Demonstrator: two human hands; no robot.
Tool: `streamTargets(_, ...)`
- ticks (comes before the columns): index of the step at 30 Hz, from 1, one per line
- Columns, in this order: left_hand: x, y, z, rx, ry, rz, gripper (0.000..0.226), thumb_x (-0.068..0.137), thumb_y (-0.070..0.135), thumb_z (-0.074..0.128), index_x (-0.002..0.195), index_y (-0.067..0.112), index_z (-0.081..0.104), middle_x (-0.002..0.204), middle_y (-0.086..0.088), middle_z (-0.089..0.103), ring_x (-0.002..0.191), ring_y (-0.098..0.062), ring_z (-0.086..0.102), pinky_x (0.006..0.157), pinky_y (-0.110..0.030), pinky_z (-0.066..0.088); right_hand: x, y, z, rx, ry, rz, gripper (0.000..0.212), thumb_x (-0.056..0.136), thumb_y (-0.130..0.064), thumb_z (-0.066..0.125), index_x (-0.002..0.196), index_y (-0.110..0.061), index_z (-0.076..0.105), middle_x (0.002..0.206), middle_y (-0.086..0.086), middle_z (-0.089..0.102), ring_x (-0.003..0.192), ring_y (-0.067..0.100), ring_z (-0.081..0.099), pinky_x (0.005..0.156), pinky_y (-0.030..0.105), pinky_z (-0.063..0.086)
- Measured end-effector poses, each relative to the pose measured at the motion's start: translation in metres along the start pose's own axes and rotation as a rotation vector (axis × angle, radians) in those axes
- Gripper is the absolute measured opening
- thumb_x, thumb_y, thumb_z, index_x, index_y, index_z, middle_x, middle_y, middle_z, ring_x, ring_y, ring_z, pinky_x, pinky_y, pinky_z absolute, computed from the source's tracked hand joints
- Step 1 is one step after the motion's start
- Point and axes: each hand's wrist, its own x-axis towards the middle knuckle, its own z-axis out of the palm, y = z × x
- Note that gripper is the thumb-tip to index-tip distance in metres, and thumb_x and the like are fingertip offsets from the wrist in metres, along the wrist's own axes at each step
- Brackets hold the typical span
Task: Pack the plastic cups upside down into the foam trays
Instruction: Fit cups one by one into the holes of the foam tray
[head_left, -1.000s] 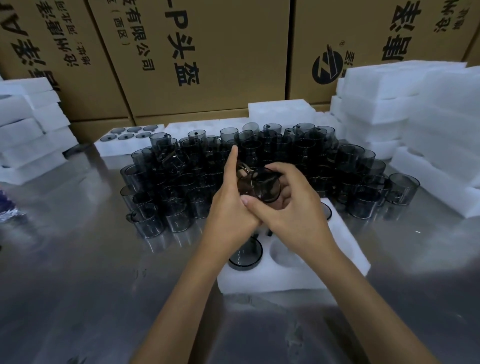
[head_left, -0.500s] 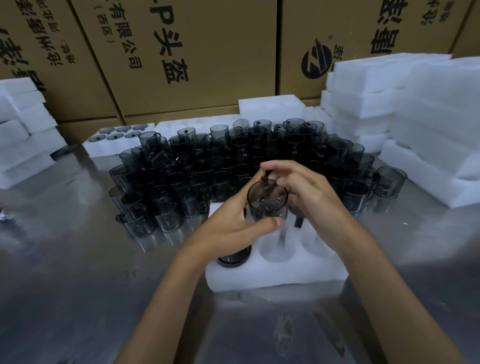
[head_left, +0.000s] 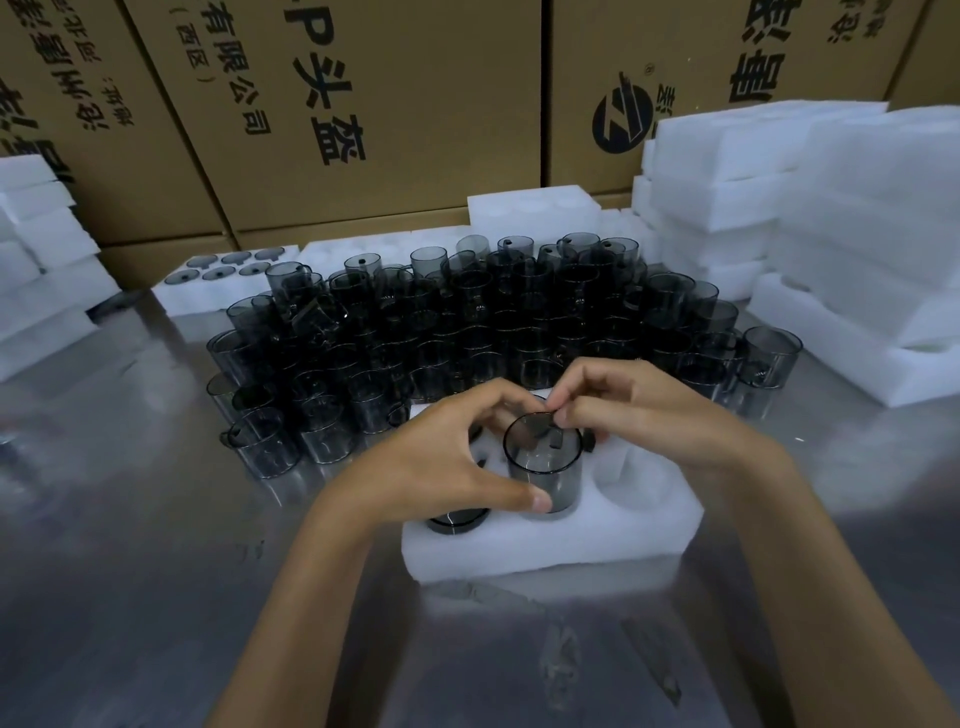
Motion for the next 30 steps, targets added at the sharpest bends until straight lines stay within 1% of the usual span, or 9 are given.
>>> streamTargets(5, -0.001, 0.001, 0.001, 0.050, -0.033, 0.001, 0.056, 0.066, 0.043, 0.090, 0.113, 0.047, 0.059, 0.107, 0.019, 0.066, 0.107, 0.000, 0.060, 0.100, -0.036, 0.047, 0.001, 0.003, -0.002, -0.022, -0.087, 0.022, 0.015, 0.074, -0.033, 0.073, 0.087, -0.026, 0.077, 0.088, -0.006, 0.073, 0.087, 0.005, 0.065, 0.083, 0.027, 0.051)
streamTargets(7, -0.001, -0.001, 0.000, 0.054, -0.039, 0.003, 0.054, 0.068, 0.041, 0.090, 0.112, 0.047, 0.059, 0.109, 0.022, 0.065, 0.109, 0.003, 0.059, 0.098, -0.027, 0.046, 0.001, 0.005, -0.003, -0.003, -0.096, 0.021, 0.016, 0.073, -0.031, 0.076, 0.088, -0.024, 0.077, 0.090, -0.002, 0.074, 0.088, 0.007, 0.065, 0.087, 0.031, 0.051)
streamTargets(11, 0.000, -0.002, 0.001, 0.046, -0.059, -0.012, 0.053, 0.070, 0.052, 0.085, 0.118, 0.050, 0.062, 0.118, 0.031, 0.061, 0.113, 0.014, 0.053, 0.093, -0.012, 0.040, 0.001, 0.009, -0.010, 0.045, -0.138, 0.000, 0.015, 0.078, -0.019, 0.080, 0.093, -0.021, 0.077, 0.094, 0.002, 0.074, 0.090, 0.009, 0.066, 0.086, 0.025, 0.053)
streamTargets(15, 0.002, -0.004, -0.001, 0.041, -0.017, 0.031, 0.050, 0.076, 0.061, 0.067, 0.123, 0.045, 0.066, 0.124, 0.029, 0.057, 0.125, 0.010, 0.045, 0.106, -0.018, 0.034, 0.001, 0.011, -0.012, 0.069, -0.176, -0.035, 0.020, 0.084, -0.003, 0.076, 0.101, -0.012, 0.073, 0.092, 0.002, 0.073, 0.087, 0.009, 0.066, 0.080, 0.020, 0.052)
streamTargets(19, 0.003, -0.006, 0.000, 0.047, -0.022, 0.027, 0.050, 0.068, 0.063, 0.071, 0.117, 0.054, 0.065, 0.138, 0.040, 0.038, 0.135, 0.018, 0.020, 0.099, -0.011, 0.021, 0.000, 0.010, -0.014, 0.028, -0.205, -0.045, 0.026, 0.083, -0.005, 0.078, 0.106, -0.013, 0.071, 0.098, 0.010, 0.067, 0.094, 0.012, 0.062, 0.082, 0.020, 0.050)
streamTargets(21, 0.003, -0.006, 0.002, 0.040, -0.037, -0.014, 0.054, 0.064, 0.063, 0.074, 0.116, 0.057, 0.061, 0.150, 0.034, 0.027, 0.141, 0.013, 0.014, 0.104, -0.016, 0.016, -0.001, 0.011, -0.015, -0.026, -0.218, -0.033, 0.031, 0.083, -0.007, 0.079, 0.111, -0.018, 0.070, 0.109, 0.013, 0.064, 0.100, 0.012, 0.060, 0.084, 0.020, 0.050)
streamTargets(26, 0.004, -0.010, 0.001, 0.144, -0.112, -0.125, 0.076, 0.062, 0.063, 0.081, 0.127, 0.064, 0.039, 0.162, 0.026, 0.003, 0.148, 0.003, -0.007, 0.120, -0.035, 0.010, 0.000, 0.010, -0.010, -0.177, -0.192, -0.024, 0.046, 0.081, -0.021, 0.083, 0.119, -0.041, 0.066, 0.118, -0.014, 0.061, 0.108, 0.001, 0.053, 0.083, 0.019, 0.048)
streamTargets(28, 0.004, -0.011, 0.000, 0.172, -0.125, -0.152, 0.081, 0.059, 0.068, 0.080, 0.120, 0.076, 0.028, 0.157, 0.034, 0.004, 0.142, 0.010, -0.008, 0.119, -0.036, 0.007, 0.001, 0.010, -0.009, -0.288, -0.160, -0.032, 0.048, 0.079, -0.032, 0.084, 0.117, -0.052, 0.062, 0.125, -0.024, 0.054, 0.120, -0.005, 0.043, 0.092, 0.016, 0.040)
streamTargets(30, 0.005, -0.013, -0.001, 0.175, -0.124, -0.153, 0.078, 0.060, 0.067, 0.080, 0.110, 0.082, 0.023, 0.133, 0.055, 0.010, 0.121, 0.023, 0.001, 0.113, -0.029, 0.005, 0.002, 0.010, -0.011, -0.345, -0.115, -0.014, 0.058, 0.075, -0.040, 0.086, 0.121, -0.059, 0.056, 0.135, -0.029, 0.045, 0.129, -0.010, 0.029, 0.098, 0.017, 0.031)
